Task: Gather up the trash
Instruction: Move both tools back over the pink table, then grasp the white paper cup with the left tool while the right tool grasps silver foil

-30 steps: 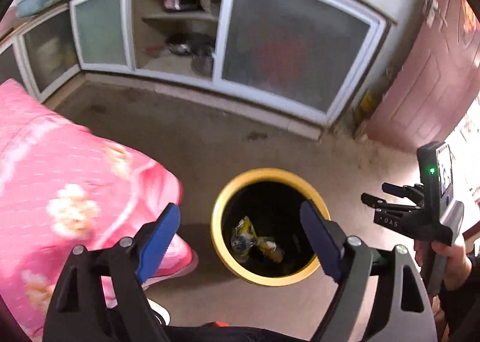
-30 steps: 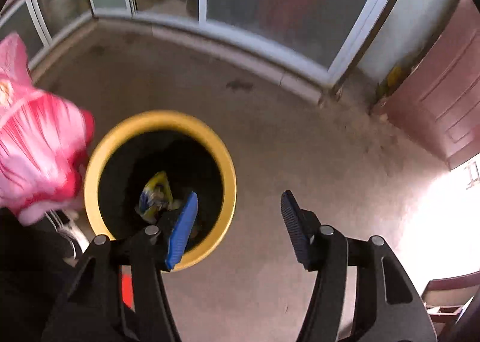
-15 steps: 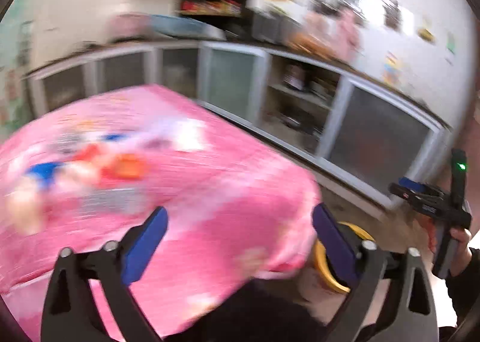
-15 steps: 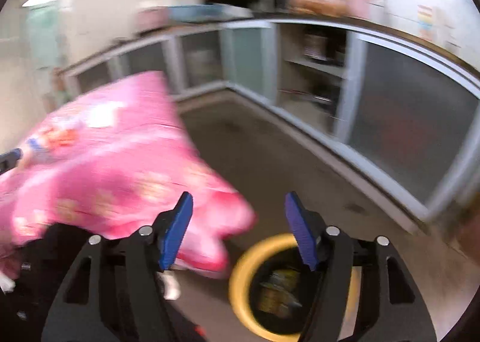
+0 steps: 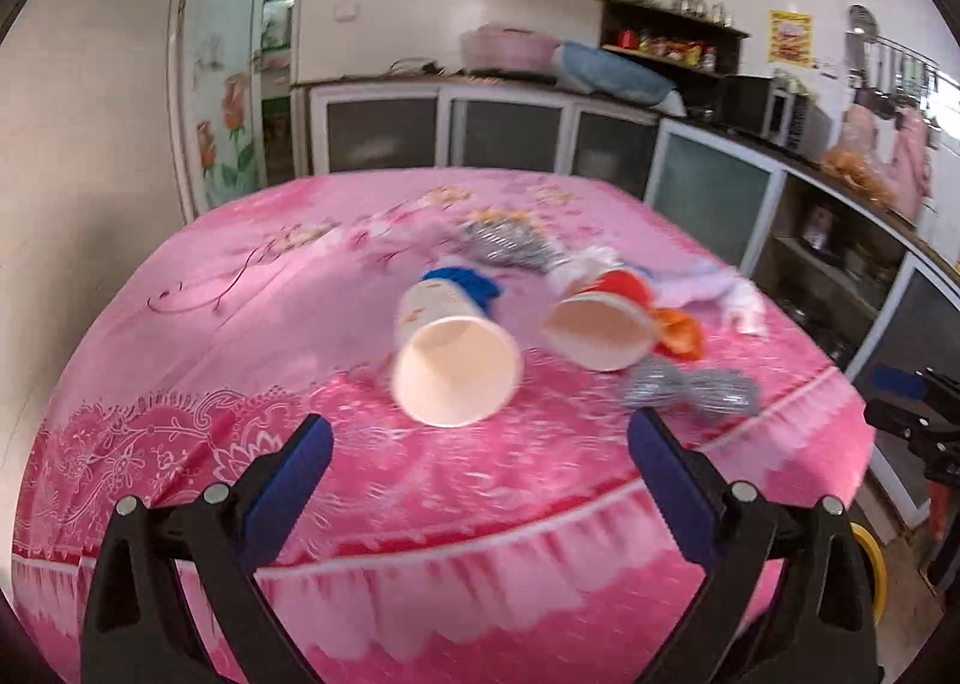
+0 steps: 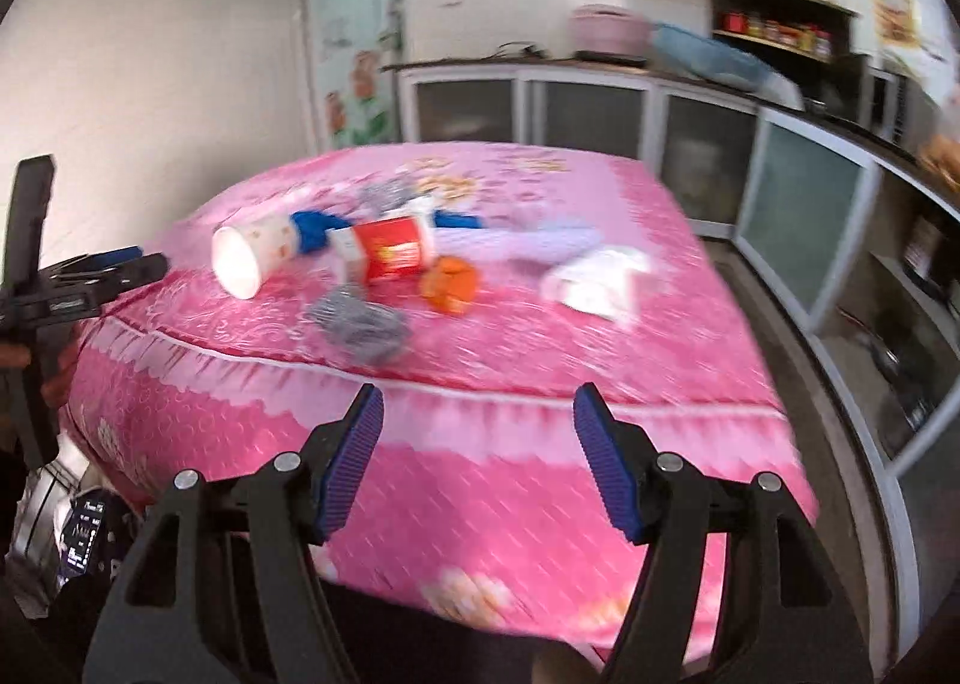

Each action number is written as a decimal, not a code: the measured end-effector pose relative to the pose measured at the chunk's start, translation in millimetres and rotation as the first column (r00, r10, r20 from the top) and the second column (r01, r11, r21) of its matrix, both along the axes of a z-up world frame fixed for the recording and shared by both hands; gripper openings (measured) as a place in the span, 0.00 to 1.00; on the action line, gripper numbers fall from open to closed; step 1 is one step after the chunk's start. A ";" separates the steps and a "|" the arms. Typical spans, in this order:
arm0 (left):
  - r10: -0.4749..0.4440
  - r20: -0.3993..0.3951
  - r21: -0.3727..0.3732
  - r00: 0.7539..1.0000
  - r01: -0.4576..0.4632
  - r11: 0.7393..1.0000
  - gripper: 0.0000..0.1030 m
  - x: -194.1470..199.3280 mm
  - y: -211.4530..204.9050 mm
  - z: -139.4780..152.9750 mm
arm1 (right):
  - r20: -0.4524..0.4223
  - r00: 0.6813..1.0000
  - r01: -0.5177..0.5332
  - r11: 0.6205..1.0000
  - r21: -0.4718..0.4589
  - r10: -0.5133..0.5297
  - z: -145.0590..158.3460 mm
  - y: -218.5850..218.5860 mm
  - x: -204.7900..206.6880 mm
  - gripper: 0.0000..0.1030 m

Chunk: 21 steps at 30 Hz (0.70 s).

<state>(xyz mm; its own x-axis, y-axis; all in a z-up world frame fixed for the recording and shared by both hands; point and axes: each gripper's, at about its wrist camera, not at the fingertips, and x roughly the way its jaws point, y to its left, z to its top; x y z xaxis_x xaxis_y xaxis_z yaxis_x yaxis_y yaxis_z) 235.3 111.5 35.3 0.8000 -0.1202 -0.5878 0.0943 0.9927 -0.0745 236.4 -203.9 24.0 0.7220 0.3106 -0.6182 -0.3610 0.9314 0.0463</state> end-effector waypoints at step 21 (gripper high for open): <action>0.056 -0.212 -0.020 0.976 -0.062 0.998 0.92 120.3 33.6 -59.4 | -0.142 0.972 -0.188 0.982 -0.006 0.185 -31.8 65.8 74.1 0.62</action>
